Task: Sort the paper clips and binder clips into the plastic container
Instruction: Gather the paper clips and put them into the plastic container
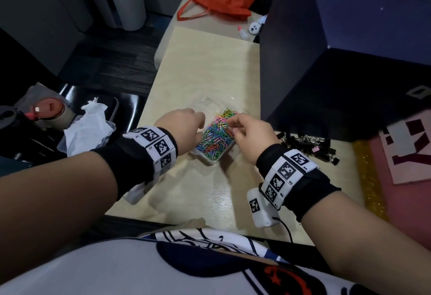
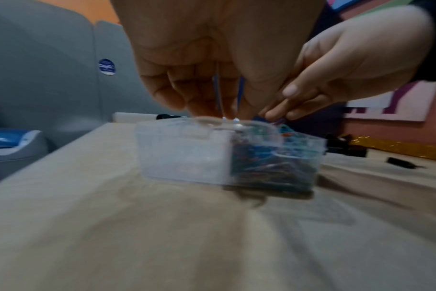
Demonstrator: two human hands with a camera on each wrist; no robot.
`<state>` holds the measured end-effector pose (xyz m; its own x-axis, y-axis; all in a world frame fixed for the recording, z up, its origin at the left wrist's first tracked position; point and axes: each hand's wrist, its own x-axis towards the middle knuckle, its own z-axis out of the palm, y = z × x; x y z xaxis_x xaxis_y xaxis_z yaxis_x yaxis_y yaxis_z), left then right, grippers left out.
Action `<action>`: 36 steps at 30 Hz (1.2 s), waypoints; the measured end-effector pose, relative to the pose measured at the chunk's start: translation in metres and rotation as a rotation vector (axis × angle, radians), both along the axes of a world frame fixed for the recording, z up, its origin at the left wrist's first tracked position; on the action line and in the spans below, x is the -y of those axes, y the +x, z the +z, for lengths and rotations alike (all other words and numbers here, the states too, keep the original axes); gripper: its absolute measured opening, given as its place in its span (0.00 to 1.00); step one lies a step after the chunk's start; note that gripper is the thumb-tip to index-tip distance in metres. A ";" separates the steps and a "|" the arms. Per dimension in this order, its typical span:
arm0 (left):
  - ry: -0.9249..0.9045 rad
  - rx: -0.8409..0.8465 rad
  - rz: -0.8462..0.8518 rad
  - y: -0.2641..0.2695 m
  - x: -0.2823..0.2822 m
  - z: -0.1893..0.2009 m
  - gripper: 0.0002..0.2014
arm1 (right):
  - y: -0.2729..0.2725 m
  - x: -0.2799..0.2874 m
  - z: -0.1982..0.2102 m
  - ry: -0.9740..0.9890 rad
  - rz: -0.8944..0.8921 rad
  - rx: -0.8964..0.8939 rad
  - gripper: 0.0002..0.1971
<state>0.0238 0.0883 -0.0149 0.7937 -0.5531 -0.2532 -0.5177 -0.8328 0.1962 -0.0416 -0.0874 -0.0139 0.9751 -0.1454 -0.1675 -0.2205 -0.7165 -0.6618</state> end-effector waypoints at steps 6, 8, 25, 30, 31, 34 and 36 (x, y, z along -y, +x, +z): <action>0.055 -0.058 -0.010 -0.002 0.000 -0.003 0.09 | 0.009 0.001 0.004 -0.234 0.067 -0.003 0.19; 0.060 -0.065 -0.039 -0.008 0.005 -0.003 0.10 | 0.010 -0.002 0.001 -0.309 0.207 -0.070 0.25; 0.078 -0.104 0.009 -0.014 0.016 0.001 0.14 | 0.003 0.002 0.006 -0.497 0.238 -0.052 0.24; 0.068 -0.153 -0.085 -0.021 0.017 0.000 0.14 | 0.004 0.003 0.000 -0.538 0.339 -0.236 0.30; 0.063 -0.165 -0.110 -0.022 0.017 0.000 0.13 | 0.004 0.003 0.000 -0.529 0.341 -0.222 0.29; 0.046 -0.129 -0.122 -0.018 0.015 0.001 0.12 | 0.003 0.004 0.002 -0.488 0.280 -0.125 0.26; 0.057 -0.032 -0.116 -0.010 0.012 0.002 0.12 | 0.001 0.005 0.000 -0.492 0.252 -0.061 0.24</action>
